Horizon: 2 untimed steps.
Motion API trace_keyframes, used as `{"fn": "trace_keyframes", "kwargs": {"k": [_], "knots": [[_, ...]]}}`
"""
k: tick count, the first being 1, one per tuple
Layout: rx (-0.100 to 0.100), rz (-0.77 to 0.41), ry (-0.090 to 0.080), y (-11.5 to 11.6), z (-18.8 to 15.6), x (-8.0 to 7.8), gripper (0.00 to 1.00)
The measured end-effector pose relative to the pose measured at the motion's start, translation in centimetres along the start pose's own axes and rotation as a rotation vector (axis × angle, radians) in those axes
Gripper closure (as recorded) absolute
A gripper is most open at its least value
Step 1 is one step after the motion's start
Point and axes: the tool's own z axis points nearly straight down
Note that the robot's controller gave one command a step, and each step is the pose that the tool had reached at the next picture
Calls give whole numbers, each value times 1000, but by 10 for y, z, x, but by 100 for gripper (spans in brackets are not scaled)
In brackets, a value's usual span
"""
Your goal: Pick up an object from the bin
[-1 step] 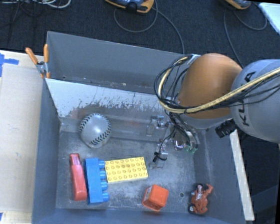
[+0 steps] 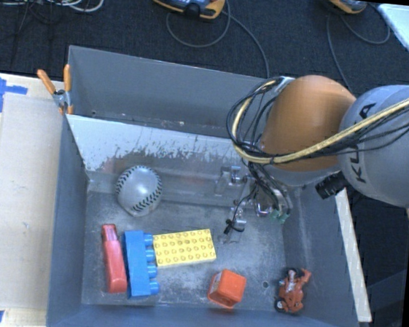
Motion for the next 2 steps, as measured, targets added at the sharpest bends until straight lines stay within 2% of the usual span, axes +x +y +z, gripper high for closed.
{"fn": "trace_keyframes", "kwargs": {"k": [1,2], "knots": [[0,-47,-3,11,49,7,0],[1,-83,11,27,78,23,0]]}}
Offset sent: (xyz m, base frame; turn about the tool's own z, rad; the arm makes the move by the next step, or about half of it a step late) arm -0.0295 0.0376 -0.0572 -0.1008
